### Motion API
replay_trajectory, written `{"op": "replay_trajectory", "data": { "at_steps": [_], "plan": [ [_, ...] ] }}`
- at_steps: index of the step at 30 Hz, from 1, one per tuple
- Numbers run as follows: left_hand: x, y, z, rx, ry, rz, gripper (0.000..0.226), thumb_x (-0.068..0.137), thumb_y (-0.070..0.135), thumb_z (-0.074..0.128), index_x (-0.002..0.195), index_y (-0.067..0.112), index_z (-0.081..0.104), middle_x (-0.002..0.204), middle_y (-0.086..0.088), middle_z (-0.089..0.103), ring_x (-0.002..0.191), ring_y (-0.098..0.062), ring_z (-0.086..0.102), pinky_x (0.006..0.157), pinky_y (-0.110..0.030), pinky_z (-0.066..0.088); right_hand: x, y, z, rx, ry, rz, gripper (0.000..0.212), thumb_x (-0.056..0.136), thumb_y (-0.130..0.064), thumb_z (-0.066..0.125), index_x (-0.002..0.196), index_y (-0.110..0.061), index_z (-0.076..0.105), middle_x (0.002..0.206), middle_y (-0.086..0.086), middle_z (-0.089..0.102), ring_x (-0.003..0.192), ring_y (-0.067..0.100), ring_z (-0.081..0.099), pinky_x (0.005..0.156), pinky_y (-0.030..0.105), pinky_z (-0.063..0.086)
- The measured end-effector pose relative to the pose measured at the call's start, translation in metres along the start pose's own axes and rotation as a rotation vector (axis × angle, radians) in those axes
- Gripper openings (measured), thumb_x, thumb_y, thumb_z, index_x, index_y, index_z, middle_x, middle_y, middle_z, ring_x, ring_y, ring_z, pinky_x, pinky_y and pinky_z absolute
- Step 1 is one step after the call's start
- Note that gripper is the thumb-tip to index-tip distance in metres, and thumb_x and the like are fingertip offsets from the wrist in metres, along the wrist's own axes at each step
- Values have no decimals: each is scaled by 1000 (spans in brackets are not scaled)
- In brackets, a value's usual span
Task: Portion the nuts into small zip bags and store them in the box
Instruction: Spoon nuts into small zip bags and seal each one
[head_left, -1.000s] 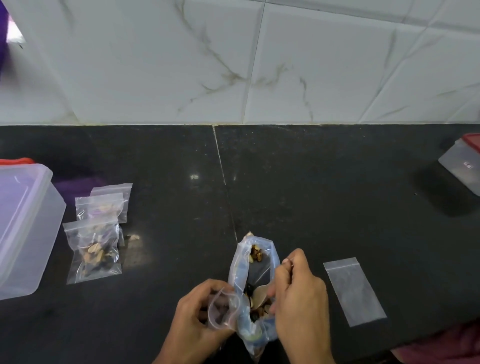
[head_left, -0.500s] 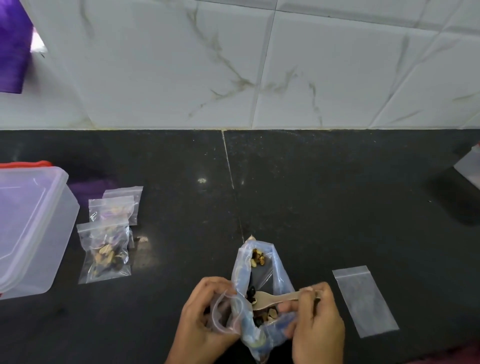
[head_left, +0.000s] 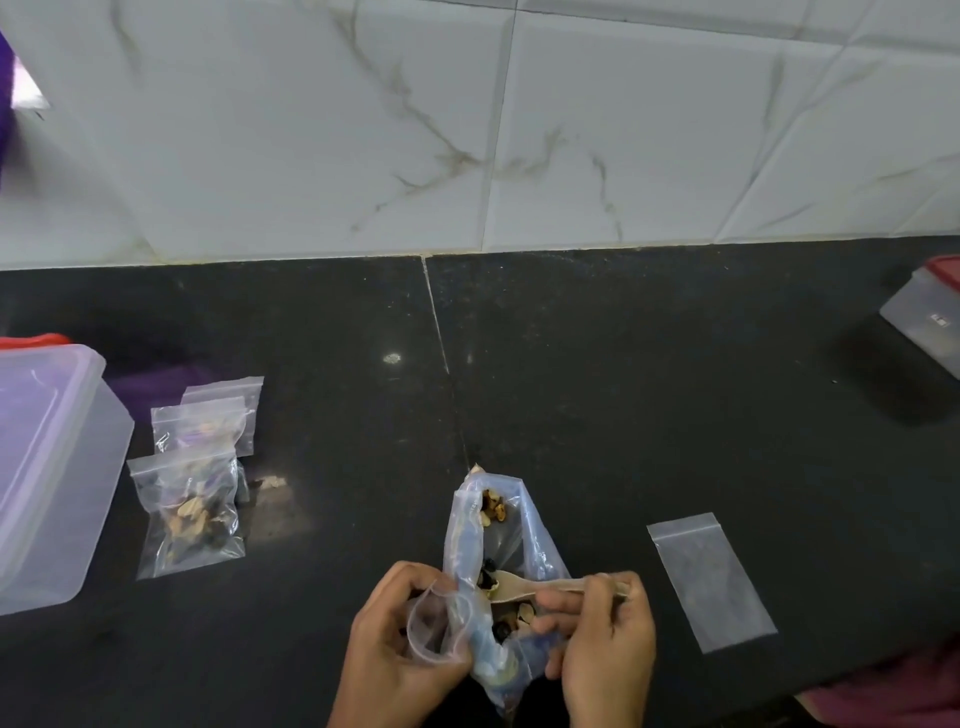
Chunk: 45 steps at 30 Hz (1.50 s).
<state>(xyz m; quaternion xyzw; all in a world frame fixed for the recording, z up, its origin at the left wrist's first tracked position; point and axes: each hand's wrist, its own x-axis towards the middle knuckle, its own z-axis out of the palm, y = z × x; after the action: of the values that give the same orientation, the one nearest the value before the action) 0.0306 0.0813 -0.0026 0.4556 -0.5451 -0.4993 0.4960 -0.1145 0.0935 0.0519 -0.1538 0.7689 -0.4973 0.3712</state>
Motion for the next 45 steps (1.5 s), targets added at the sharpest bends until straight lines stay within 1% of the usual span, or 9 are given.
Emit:
{"op": "replay_trajectory", "data": {
  "at_steps": [5, 9, 15, 20, 25, 29, 35, 41, 45],
  "plan": [
    [3, 3, 0, -32, -43, 25, 29, 56, 19, 79, 79, 28, 64, 101, 4, 57, 93, -15, 65, 76, -21, 55, -10, 3, 3, -164, 29, -258, 20, 98, -16, 40, 79, -11, 47, 60, -3, 69, 39, 15, 59, 42, 28, 46],
    [10, 4, -4, -73, -121, -42, 28, 55, 16, 77, 77, 29, 65, 121, 7, 52, 115, -19, 59, 82, -23, 54, -11, 1, 7, -249, 19, -401, 18, 96, -15, 43, 78, -18, 45, 61, -6, 67, 40, 5, 58, 43, 22, 51],
    [17, 8, -4, 13, -177, -40, 29, 56, 16, 74, 77, 31, 62, 130, -1, 46, 115, -15, 58, 81, -26, 54, -11, -2, 9, -69, -105, -172, 17, 100, -20, 37, 87, -14, 47, 75, 2, 70, 43, 18, 59, 41, 22, 47],
    [19, 9, -3, -94, -132, -45, 31, 54, 12, 75, 81, 18, 62, 127, -8, 50, 109, -19, 63, 79, -22, 53, -7, -6, 5, 109, -154, 78, 19, 102, -23, 34, 96, -12, 47, 78, 2, 73, 37, 12, 53, 33, 14, 34],
    [18, 11, -1, -130, -79, -83, 37, 55, 14, 78, 86, 9, 59, 120, -1, 55, 94, -24, 69, 75, -27, 56, -13, 1, 3, 163, -126, 20, 20, 102, -23, 32, 96, -12, 46, 80, 6, 71, 36, 14, 51, 31, 15, 32],
    [17, 14, -6, -87, -54, -96, 42, 58, 19, 82, 94, 28, 62, 120, 2, 56, 103, -30, 64, 83, -39, 56, -14, 2, -1, 182, -80, -22, 19, 102, -25, 32, 94, -18, 47, 76, 5, 70, 36, 12, 49, 31, 16, 33],
    [16, 20, -9, -90, -68, -100, 61, 57, 16, 85, 110, 23, 55, 108, -12, 64, 100, -26, 67, 79, -24, 55, -16, 5, -5, 202, -38, -89, 17, 101, -25, 32, 95, -24, 48, 75, 6, 68, 37, 12, 49, 33, 16, 33],
    [16, 28, -11, -2, -10, -97, 66, 49, 34, 86, 105, 31, 53, 107, 13, 60, 98, -10, 64, 75, -15, 52, -16, 6, -8, 206, -43, -90, 16, 102, -25, 33, 95, -25, 48, 78, 6, 68, 37, 12, 48, 32, 17, 30],
    [18, 34, -10, 7, -15, -42, 59, 54, 34, 83, 102, 15, 56, 97, 11, 63, 88, -6, 65, 72, -12, 51, -24, -8, -16, 241, -57, -172, 17, 102, -24, 32, 94, -25, 47, 75, 0, 69, 36, 11, 48, 31, 18, 29]
  ]
}}
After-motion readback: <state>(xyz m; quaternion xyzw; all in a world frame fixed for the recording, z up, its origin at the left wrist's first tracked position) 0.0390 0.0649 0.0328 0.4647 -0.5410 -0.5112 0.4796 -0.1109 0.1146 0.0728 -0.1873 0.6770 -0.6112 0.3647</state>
